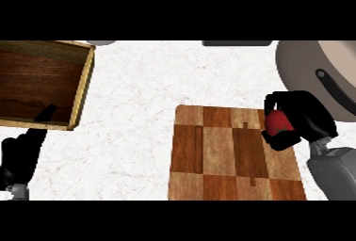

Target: Pick the tomato from the cutting board and place it in the pot

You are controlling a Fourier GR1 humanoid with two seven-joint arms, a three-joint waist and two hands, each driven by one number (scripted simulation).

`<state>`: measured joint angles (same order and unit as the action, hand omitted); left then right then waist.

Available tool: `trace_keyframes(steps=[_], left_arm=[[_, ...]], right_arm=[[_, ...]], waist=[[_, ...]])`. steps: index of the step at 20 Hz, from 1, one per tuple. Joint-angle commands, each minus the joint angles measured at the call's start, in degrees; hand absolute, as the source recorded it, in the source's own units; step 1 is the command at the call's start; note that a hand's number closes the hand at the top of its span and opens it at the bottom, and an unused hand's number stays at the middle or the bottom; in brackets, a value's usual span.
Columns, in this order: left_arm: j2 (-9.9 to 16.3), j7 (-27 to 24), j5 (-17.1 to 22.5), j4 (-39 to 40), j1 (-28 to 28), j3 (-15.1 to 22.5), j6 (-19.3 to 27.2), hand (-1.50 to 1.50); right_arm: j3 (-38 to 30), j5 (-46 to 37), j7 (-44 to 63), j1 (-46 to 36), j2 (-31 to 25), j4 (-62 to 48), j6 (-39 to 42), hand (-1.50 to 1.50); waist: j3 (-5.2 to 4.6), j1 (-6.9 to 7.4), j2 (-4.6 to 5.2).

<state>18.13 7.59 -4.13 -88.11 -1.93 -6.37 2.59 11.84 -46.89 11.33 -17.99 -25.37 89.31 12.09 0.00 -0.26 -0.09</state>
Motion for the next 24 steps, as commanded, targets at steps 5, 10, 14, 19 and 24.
trace_keyframes(steps=[5, 10, 14, 19, 24], left_arm=[[0.5, -1.1, 0.0, 1.0, -0.5, -1.4, -0.1, 0.0], [-0.4, -0.8, -0.1, -2.3, -2.1, -0.7, -0.6, 0.0], [-0.6, 2.2, 0.4, -3.3, -0.1, -0.8, -1.5, 0.0], [-0.2, -2.8, 0.2, 2.8, 1.9, -2.4, -2.8, 0.0], [-2.0, 1.8, -1.7, -2.0, 0.5, -0.9, -1.8, 0.0]], right_arm=[[-10.5, -4.3, 4.4, 0.7, -3.0, 15.1, -11.5, 1.5], [-19.3, 6.0, 3.7, 3.1, -1.7, 21.2, -10.0, 1.5], [-24.2, 9.2, 4.3, 0.6, -1.1, 19.3, -10.0, 1.5], [-28.4, 11.8, -1.6, -9.8, -3.2, 4.0, -12.4, 1.5], [-33.1, 16.3, -7.2, -15.2, -9.0, -5.7, -10.2, 1.5]], waist=[[0.0, -1.08, -0.35], [0.04, -0.18, -0.16], [0.01, 0.17, -0.01], [-0.02, 0.72, 0.26], [0.0, 0.72, 0.15]])
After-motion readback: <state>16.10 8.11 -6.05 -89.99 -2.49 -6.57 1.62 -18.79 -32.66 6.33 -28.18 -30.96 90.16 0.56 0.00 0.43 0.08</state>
